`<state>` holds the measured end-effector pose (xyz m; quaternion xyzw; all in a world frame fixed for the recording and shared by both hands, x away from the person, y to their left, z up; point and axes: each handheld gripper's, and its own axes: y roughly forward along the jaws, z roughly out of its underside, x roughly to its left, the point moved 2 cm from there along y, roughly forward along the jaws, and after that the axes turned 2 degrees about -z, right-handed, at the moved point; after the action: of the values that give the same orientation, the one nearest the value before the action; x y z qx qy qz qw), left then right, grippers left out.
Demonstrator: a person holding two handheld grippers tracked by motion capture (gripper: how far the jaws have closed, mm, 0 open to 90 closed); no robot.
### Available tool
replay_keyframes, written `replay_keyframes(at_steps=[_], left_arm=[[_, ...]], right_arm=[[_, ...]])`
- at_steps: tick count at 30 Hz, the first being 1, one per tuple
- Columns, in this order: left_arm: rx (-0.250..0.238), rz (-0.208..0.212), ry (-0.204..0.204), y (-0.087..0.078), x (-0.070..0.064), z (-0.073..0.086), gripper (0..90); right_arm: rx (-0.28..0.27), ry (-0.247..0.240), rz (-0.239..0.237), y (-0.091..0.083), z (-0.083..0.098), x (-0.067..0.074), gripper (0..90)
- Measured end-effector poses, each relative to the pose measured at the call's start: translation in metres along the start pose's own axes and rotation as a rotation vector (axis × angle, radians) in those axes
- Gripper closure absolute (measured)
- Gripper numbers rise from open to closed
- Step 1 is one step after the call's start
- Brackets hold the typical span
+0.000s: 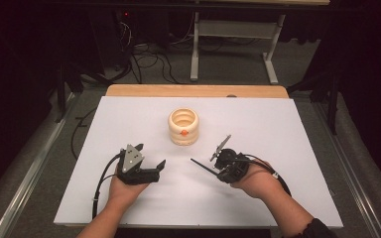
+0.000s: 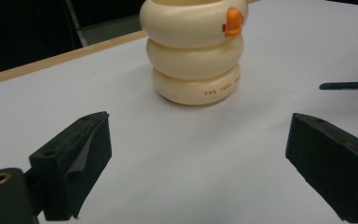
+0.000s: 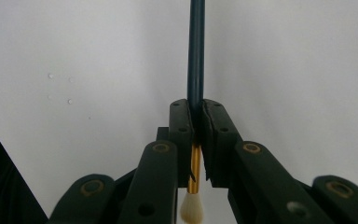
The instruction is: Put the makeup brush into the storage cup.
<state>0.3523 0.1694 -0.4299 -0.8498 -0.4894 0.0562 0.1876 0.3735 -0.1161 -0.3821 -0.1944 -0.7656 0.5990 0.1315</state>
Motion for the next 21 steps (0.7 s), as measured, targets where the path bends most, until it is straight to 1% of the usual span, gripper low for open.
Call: replay_keyframes(at_steps=[4, 7, 11, 14, 17, 19, 20, 21], left_arm=[[0.018, 0.014, 0.008, 0.002, -0.003, 0.003, 5.8], [0.031, 0.019, 0.042, 0.004, -0.007, 0.005, 5.6], [0.059, 0.006, 0.14, 0.006, -0.014, 0.006, 5.6], [0.081, -0.012, 0.226, 0.008, -0.02, 0.007, 5.6], [0.094, -0.037, 0.295, 0.009, -0.025, 0.007, 5.3], [0.096, -0.052, 0.326, 0.009, -0.028, 0.007, 5.3], [0.1, -0.062, 0.353, 0.01, -0.029, 0.008, 5.3], [0.103, -0.071, 0.369, 0.01, -0.03, 0.008, 5.3]], right_arm=[[-0.003, 0.001, -0.005, 0.0, 0.0, 0.001, 85.5], [-0.003, -0.003, -0.004, 0.0, 0.0, 0.001, 85.5], [0.002, -0.004, -0.003, -0.001, 0.001, 0.0, 85.6], [0.007, -0.004, -0.008, -0.001, 0.0, 0.0, 85.5], [0.012, -0.004, -0.006, -0.001, -0.001, 0.001, 85.5], [0.009, -0.008, -0.006, 0.0, -0.001, 0.001, 85.5], [0.006, -0.011, -0.009, 0.0, -0.002, 0.001, 85.5], [0.01, -0.01, -0.009, 0.001, -0.002, 0.001, 85.5]])
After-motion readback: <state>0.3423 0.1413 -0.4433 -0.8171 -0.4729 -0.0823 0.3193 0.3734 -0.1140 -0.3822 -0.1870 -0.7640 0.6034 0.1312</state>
